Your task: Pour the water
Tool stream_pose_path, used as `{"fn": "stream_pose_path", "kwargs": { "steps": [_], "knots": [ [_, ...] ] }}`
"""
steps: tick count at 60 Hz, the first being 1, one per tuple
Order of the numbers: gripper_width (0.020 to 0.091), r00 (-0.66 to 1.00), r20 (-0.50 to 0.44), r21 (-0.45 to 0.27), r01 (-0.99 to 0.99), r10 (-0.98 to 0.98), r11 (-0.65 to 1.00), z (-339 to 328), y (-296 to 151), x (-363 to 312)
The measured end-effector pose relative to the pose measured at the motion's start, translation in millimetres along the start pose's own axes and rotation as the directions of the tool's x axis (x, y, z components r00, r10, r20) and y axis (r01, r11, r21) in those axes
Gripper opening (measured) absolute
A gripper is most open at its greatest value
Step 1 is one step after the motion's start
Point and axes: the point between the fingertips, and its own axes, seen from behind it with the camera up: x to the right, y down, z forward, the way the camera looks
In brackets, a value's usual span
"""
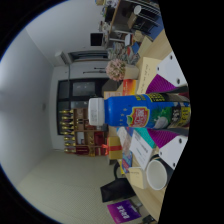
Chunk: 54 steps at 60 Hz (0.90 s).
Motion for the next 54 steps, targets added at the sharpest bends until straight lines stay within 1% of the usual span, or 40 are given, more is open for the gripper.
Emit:
{"fn": "stream_pose_path", "kwargs": {
  "steps": [2, 3, 4, 5, 6, 7, 12, 13, 14, 18, 20, 23, 24, 25, 26, 27, 32, 41, 50, 54],
  "knots": [
    [0.0498, 1.000, 0.001, -0.024, 0.011, -0.011, 1.000, 0.3, 8.5, -1.1],
    [0.0518, 1.000, -0.001, -0.031, 0.017, -0.017, 0.999, -1.0, 11.8, -1.2],
    [0.0505, 1.000, -0.002, -0.012, 0.020, -0.020, 1.000, -1.4, 7.8, -1.5],
    [0.0504, 1.000, -0.003, -0.009, 0.021, -0.021, 1.000, -2.4, 7.7, -1.8],
    [0.0503, 1.000, 0.001, -0.011, 0.020, -0.019, 1.000, 6.5, 8.5, 25.2],
    [0.0503, 1.000, -0.012, -0.010, 0.016, -0.016, 1.000, 2.9, 9.3, 0.3],
    [0.0503, 0.999, -0.029, -0.023, -0.029, 0.029, 0.999, 0.5, 10.4, 0.8],
    [0.0504, 0.999, -0.026, -0.024, -0.029, 0.029, 0.999, 5.1, 9.5, 16.4],
    [0.0518, 0.999, -0.031, -0.023, -0.026, 0.026, 0.999, 1.5, 9.9, 1.8],
    [0.0601, 0.999, -0.038, -0.021, -0.012, 0.011, 1.000, -0.4, 10.0, 0.6],
    [0.0631, 0.999, -0.037, -0.026, -0.016, 0.015, 1.000, 2.2, 9.6, 1.7],
    [0.0710, 0.998, -0.047, -0.075, -0.037, 0.034, 0.996, -0.4, 18.9, 2.1],
    [0.0724, 0.998, -0.051, -0.095, -0.049, 0.044, 0.994, -1.9, 23.2, 2.4],
    [0.0787, 0.997, -0.053, -0.110, -0.064, 0.058, 0.992, -3.9, 26.6, 1.4],
    [0.0820, 0.996, -0.052, -0.119, -0.080, 0.074, 0.990, -5.8, 28.2, -0.3],
    [0.0836, 0.995, -0.046, -0.122, -0.097, 0.092, 0.988, -4.6, 29.0, 0.5],
    [0.0829, 0.992, -0.035, -0.112, -0.124, 0.120, 0.986, -18.5, 20.1, -8.5],
    [0.0834, 0.998, -0.058, -0.123, -0.045, 0.038, 0.991, -58.5, -0.2, -8.0],
    [0.0834, 0.999, -0.047, -0.128, -0.002, -0.005, 0.992, -120.8, -9.6, -15.8],
    [0.0833, 0.999, -0.038, -0.109, 0.006, -0.011, 0.994, -155.8, -14.5, -22.9]
  ]
}}
